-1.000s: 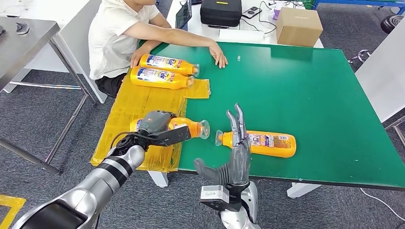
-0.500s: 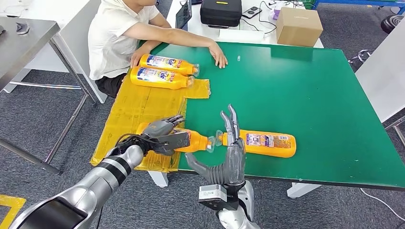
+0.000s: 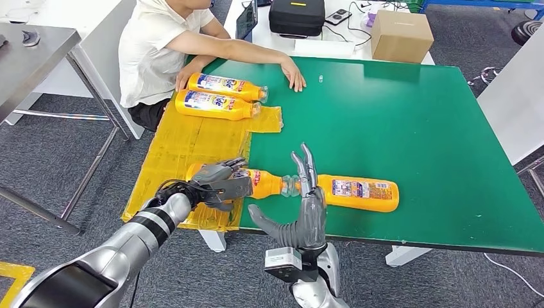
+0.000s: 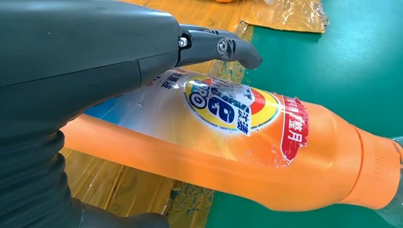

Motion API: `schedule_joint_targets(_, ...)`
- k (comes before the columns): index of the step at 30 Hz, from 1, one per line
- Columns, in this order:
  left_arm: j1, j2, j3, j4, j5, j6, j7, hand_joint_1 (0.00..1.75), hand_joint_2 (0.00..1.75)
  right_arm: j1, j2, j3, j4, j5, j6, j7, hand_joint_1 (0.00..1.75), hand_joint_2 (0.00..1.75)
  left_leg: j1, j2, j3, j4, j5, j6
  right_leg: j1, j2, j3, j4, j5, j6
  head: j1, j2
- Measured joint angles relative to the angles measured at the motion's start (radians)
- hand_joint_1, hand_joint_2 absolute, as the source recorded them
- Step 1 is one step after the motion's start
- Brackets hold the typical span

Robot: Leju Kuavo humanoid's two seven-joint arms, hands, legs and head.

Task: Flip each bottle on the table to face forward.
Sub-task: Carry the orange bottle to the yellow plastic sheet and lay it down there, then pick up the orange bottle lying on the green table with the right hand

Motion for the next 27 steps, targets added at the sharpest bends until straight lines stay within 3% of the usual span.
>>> schedule_joint_targets(10, 0.025, -0.006, 0.003, -0.014, 0.008, 0.072, -0.062, 0.0, 1.75, 0.003, -0.004, -0.004, 0.007, 0.015, 0.0, 0.0, 0.0, 1.75, 0.0, 0.0, 0.0, 0.0, 0.0, 0.0, 0.0, 0.0, 0.0, 0.0, 0.0, 0.0, 0.0, 0.0)
schedule_joint_targets(15, 0.129, -0.026, 0.025, -0.169, 0.045, 0.163, -0.09, 0.0, 1.75, 0.024, -0.004, -0.012, 0.004, 0.038, 0.0, 0.0, 0.0, 1.75, 0.0, 0.0, 0.0, 0.0, 0.0, 0.0, 0.0, 0.0, 0.0, 0.0, 0.0, 0.0, 0.0, 0.0)
schedule_joint_targets(19, 0.208, -0.039, 0.03, -0.303, 0.056, 0.182, -0.088, 0.0, 1.75, 0.041, -0.004, -0.022, -0.002, 0.047, 0.0, 0.0, 0.0, 1.75, 0.0, 0.0, -0.001, 0.0, -0.001, 0.0, 0.0, 0.0, -0.001, -0.001, 0.0, 0.0, 0.0, 0.0)
schedule_joint_targets(27, 0.254, -0.042, 0.034, -0.403, 0.063, 0.187, -0.086, 0.0, 1.75, 0.051, -0.004, -0.032, -0.008, 0.051, 0.0, 0.0, 0.0, 1.75, 0.0, 0.0, -0.001, 0.0, 0.0, -0.001, 0.0, 0.0, -0.001, 0.0, 0.0, 0.0, 0.0, 0.0)
